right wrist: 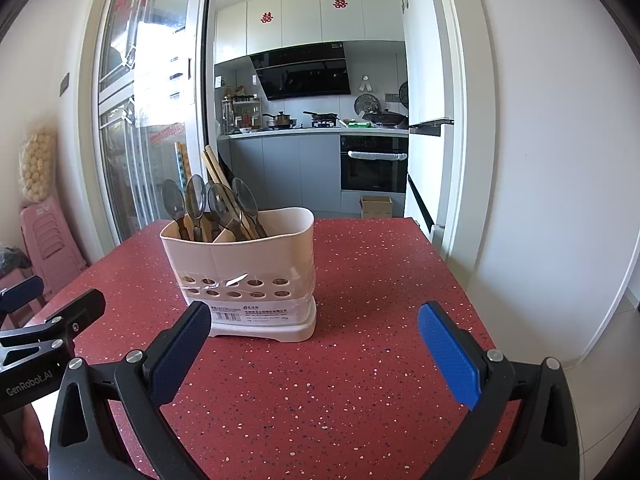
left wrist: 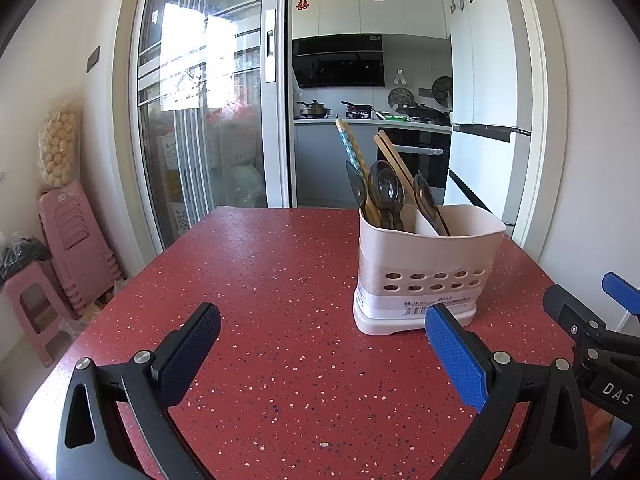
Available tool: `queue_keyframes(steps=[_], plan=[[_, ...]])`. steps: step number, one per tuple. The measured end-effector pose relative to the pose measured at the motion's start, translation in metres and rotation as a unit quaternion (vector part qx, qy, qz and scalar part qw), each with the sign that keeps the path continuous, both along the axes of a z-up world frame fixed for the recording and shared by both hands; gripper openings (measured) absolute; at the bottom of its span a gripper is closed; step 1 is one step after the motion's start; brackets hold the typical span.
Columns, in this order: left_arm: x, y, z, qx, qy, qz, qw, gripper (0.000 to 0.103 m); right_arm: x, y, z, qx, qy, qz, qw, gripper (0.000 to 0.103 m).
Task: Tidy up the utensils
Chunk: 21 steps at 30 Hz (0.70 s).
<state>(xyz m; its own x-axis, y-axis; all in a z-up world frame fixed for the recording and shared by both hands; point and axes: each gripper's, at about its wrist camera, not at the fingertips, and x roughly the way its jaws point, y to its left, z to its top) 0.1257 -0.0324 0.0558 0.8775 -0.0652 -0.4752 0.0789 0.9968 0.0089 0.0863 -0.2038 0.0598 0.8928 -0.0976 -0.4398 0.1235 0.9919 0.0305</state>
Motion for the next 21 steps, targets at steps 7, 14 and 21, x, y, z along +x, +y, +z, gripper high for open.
queue_keyframes(steps=[7, 14, 21], plan=[[0.0003, 0.0001, -0.0007, 0.0, 0.002, 0.0, 1.0, 0.103, -0.0002, 0.0002, 0.0, -0.001, 0.0, 0.0, 1.0, 0.103], [0.0013, -0.0008, -0.0014, 0.002, 0.003, -0.001, 1.0, 0.103, 0.0001, 0.0008, -0.0004, 0.0, 0.001, -0.001, 1.0, 0.103], [0.0005, -0.0018, -0.0028, 0.002, 0.003, -0.003, 1.0, 0.103, 0.0007, 0.0011, -0.0006, 0.002, 0.001, -0.001, 1.0, 0.103]])
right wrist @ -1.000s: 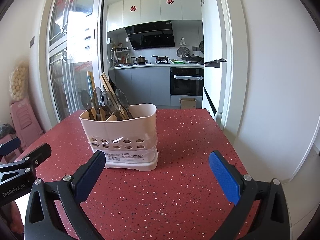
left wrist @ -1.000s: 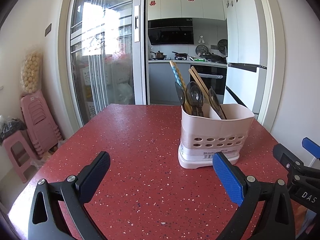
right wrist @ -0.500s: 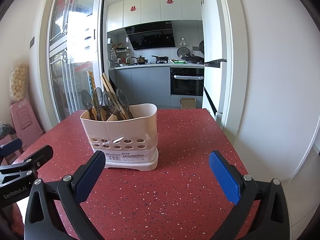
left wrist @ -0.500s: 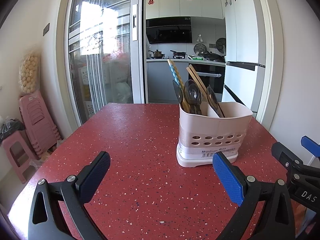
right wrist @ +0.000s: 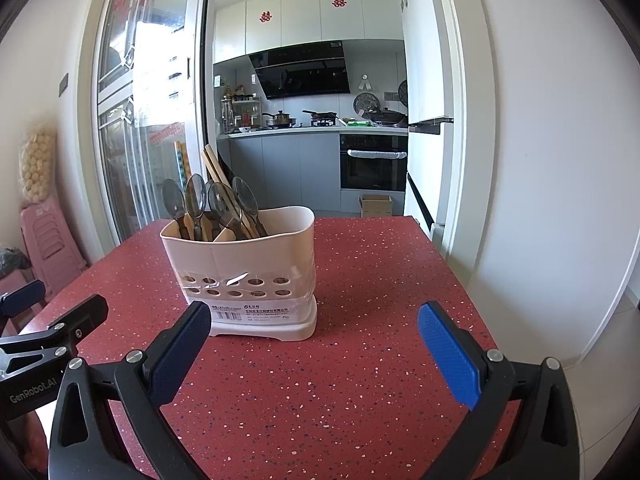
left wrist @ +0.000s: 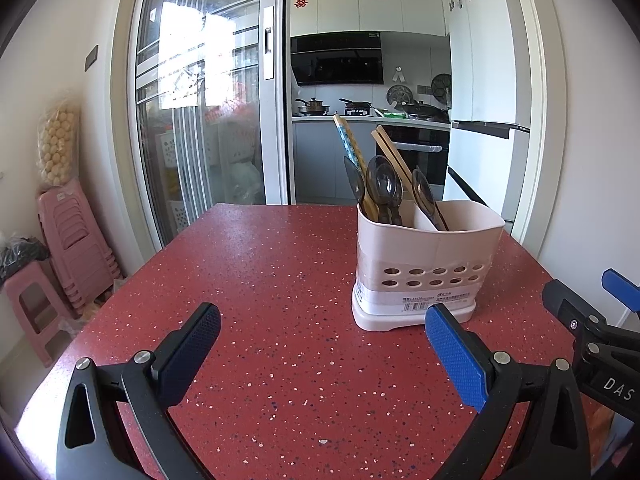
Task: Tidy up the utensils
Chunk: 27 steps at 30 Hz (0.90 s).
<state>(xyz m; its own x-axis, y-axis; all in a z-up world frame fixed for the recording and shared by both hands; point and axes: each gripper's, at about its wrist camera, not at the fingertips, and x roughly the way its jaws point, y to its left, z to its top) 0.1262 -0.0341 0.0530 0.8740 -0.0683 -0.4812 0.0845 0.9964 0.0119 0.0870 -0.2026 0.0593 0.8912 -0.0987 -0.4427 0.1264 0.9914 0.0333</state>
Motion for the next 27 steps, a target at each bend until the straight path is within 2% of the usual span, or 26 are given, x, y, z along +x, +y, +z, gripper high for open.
queue_keyframes(steps=[27], plan=[[-0.0007, -0.0017, -0.0011, 0.0, 0.001, -0.001, 1.0, 0.103, -0.0003, 0.0011, 0.0042, 0.001, -0.004, 0.001, 1.0, 0.103]])
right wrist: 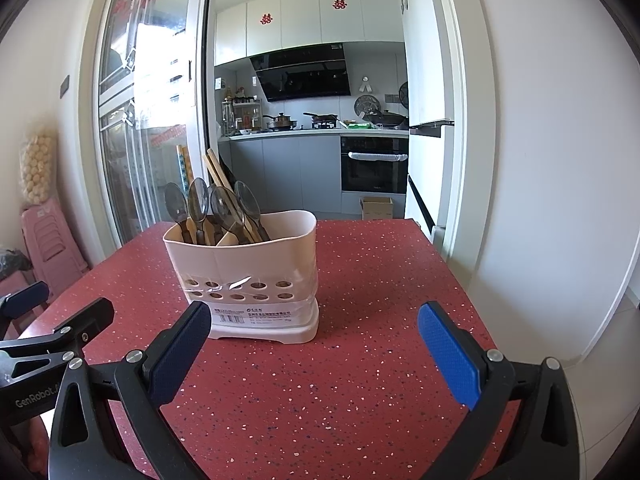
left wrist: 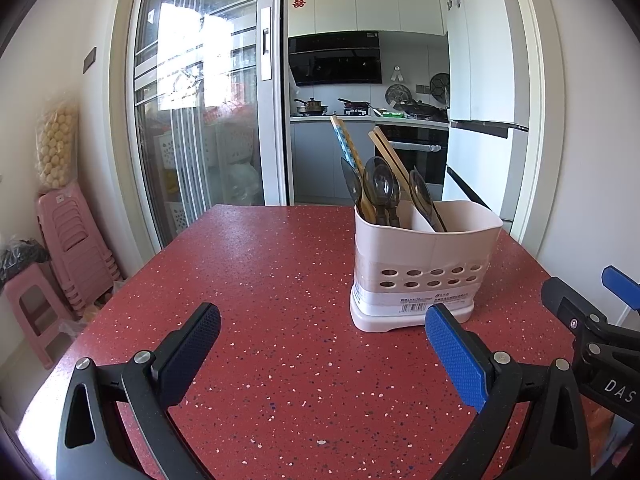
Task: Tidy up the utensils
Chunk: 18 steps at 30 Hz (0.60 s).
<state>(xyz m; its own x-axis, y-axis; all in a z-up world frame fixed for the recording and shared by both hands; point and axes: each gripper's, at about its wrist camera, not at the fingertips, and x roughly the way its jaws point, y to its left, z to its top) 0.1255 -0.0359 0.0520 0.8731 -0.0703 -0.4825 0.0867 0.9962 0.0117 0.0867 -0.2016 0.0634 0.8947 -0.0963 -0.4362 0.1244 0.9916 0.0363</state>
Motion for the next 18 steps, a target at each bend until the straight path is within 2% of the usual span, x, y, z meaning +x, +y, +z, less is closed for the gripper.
queue_keyframes(steps=[18], plan=[[0.0001, 0.0018, 0.003, 0.005, 0.0, -0.001, 1.0, 0.103, 0.0, 0.0004, 0.0008, 0.0, 0.0, 0.001, 1.0, 0.103]])
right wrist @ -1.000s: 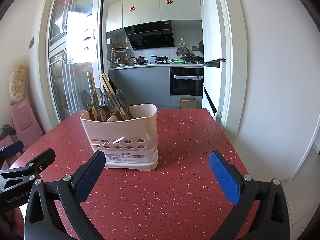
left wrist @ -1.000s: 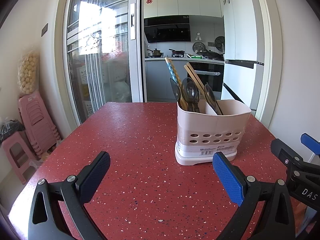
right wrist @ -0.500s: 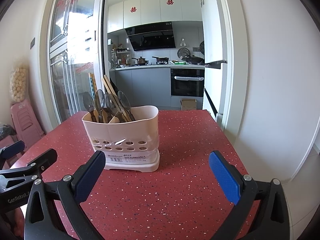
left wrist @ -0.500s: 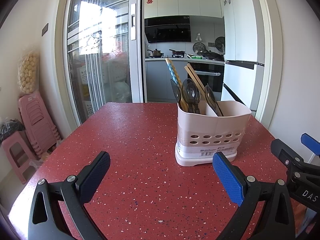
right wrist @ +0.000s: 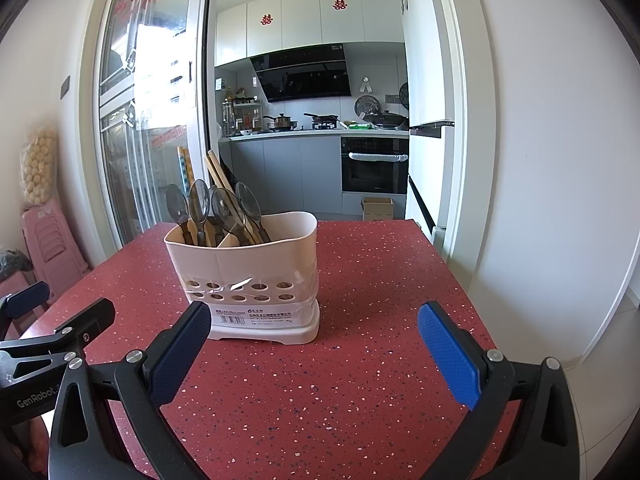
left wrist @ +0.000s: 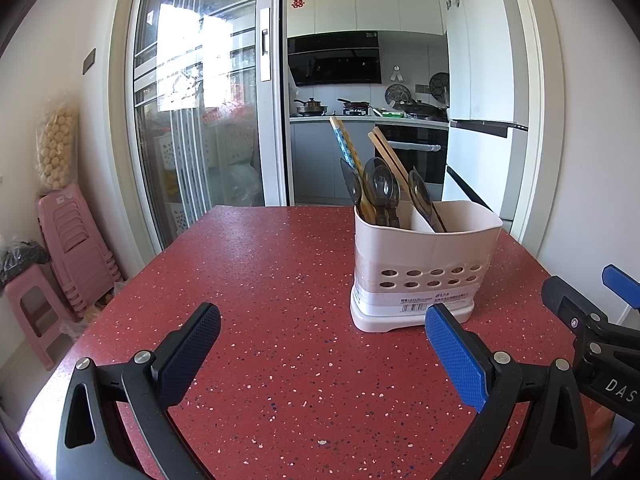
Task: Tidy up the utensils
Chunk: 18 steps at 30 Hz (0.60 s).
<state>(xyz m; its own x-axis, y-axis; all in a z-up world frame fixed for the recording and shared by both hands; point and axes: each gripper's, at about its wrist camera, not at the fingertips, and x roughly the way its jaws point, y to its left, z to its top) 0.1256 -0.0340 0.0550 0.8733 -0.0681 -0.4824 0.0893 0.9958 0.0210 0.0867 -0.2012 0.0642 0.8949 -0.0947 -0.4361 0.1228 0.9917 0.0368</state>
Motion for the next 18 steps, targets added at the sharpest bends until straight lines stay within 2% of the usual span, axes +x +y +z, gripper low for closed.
queue_keyframes(steps=[18], plan=[[0.001, -0.0001, 0.0004, 0.0, 0.001, 0.0, 1.0, 0.103, -0.0005, 0.0009, 0.0014, 0.0, -0.001, 0.001, 1.0, 0.103]])
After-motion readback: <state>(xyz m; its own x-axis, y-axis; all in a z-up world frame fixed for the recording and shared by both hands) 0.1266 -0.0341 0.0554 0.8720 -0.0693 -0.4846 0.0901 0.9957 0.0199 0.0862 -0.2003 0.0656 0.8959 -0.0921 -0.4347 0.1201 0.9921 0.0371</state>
